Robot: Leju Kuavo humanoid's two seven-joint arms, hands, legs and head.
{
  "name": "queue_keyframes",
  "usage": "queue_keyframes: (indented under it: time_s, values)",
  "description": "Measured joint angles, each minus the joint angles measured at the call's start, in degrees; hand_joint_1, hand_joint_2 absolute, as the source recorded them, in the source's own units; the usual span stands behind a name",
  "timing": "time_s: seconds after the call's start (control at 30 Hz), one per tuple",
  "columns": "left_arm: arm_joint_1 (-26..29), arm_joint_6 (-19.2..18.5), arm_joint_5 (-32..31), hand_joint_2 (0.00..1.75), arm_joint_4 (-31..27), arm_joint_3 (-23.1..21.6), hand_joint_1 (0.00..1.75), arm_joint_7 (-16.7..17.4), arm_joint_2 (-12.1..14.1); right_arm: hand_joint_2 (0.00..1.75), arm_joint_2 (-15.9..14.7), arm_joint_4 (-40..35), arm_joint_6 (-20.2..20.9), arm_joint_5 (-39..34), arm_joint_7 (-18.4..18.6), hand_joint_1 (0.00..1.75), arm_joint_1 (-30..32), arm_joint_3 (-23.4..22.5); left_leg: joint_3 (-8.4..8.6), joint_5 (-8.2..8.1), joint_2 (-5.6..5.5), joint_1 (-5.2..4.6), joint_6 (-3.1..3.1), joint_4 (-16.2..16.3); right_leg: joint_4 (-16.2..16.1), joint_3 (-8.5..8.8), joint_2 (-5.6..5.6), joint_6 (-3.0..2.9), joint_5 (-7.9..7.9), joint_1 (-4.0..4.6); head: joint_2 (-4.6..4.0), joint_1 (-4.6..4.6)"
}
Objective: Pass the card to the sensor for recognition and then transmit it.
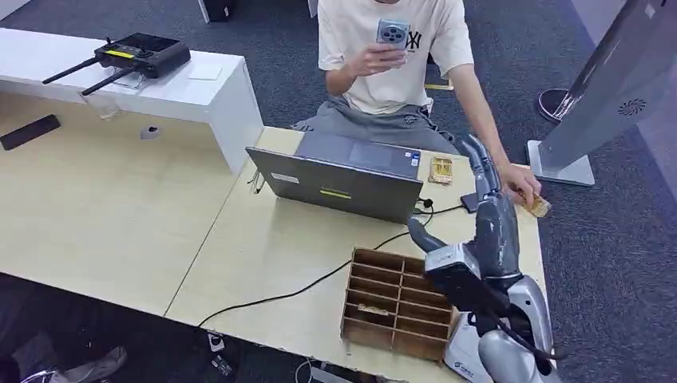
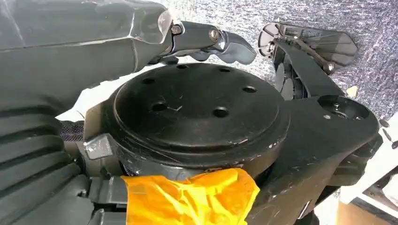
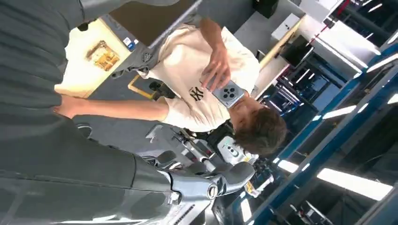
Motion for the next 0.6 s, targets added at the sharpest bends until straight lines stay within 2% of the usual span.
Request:
queue_keyframes:
  time_s: [0.27,0.6]
  values:
    - [0.1,0.0,0.5,1.75,0.0,0.2,0.0,-0.2,-0.1,1.75,-1.5,-1.9,-0.4,1.4,-0.9,0.0,5.7,4.0,-0.01,-0.04,0.01,0.0,0.01,0.0,0.0,-0.01,0.0,0.0,-0.01,0.0,0.0,0.0]
    - [0.1,0.0,0.4,1.75,0.1,0.5,0.0,-0.2,-0.1,1.75,-3.3,-2.1,-0.3,1.5,-1.0,0.0,8.3,6.9,-0.01,-0.04,0.0,0.0,0.01,0.0,0.0,0.0,0.0,0.0,-0.01,-0.01,0.0,0.0]
